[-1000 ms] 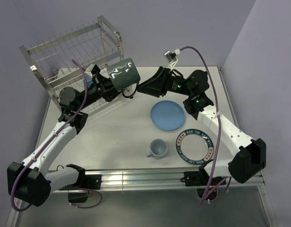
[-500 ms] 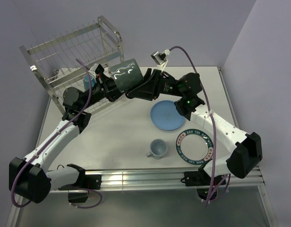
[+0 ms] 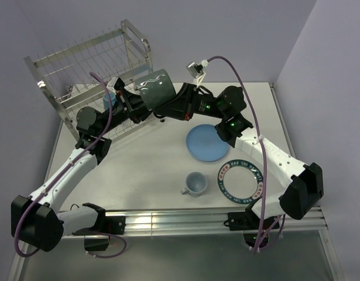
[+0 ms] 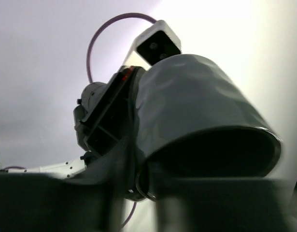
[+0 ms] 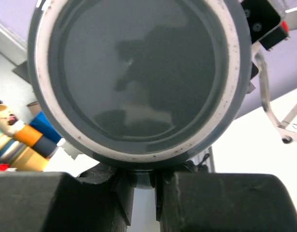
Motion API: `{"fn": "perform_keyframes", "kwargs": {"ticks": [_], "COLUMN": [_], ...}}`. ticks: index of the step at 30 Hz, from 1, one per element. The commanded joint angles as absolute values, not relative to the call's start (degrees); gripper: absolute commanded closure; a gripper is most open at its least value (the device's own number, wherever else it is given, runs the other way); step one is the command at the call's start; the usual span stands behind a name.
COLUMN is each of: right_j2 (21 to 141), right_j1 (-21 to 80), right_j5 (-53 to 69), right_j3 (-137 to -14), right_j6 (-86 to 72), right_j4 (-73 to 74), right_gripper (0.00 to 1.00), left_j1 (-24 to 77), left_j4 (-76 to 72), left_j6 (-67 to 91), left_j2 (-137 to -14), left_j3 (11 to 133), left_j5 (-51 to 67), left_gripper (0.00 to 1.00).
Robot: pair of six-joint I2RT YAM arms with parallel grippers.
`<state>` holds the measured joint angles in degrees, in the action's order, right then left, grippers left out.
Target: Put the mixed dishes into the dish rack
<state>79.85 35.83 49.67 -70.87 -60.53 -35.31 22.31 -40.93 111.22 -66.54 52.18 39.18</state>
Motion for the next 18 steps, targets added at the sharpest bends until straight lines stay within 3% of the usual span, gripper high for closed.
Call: {"fn": "perform_keyframes", "kwargs": {"ticks": [1, 3, 4, 6, 13, 18], "right_j2": [77.1, 75.9, 75.5, 74.3, 72.1, 72.1], "right_j1": [39.6, 39.6, 39.5, 39.4, 38.1, 37.3], "right_j5": [46.2, 45.3, 44.3, 43.1, 39.2, 33.9], "right_j3": [-75.1, -75.5, -75.4, -74.5, -72.9, -73.8], "right_j6": [-52.8, -48.3, -47.4, -45.1, -40.3, -34.2], "right_j4": [-29.4, -24.3, -23.2, -21.0, -14.7, -5.8], "right_gripper": [1.00, 1.00, 1.00, 1.00, 1.00, 1.00], "left_j1": [24.2, 23.8, 22.9, 21.3, 13.5, 12.6], "left_j4": [-38.1, -32.2, -26.3, -20.9, 9.8, 44.2], "left_j6": [107.2, 102.9, 101.7, 98.5, 83.0, 60.2], "left_j2": [-65.0, -62.4, -61.4, -58.1, -52.7, -58.2], "left_j3": [55.0, 55.3, 55.1, 54.6, 61.9, 83.5], "left_j5": [42.2, 42.5, 42.8, 43.2, 44.2, 35.5], "left_gripper": [0.67, 0.39, 0.20, 0.03, 0.01, 0.01]}}
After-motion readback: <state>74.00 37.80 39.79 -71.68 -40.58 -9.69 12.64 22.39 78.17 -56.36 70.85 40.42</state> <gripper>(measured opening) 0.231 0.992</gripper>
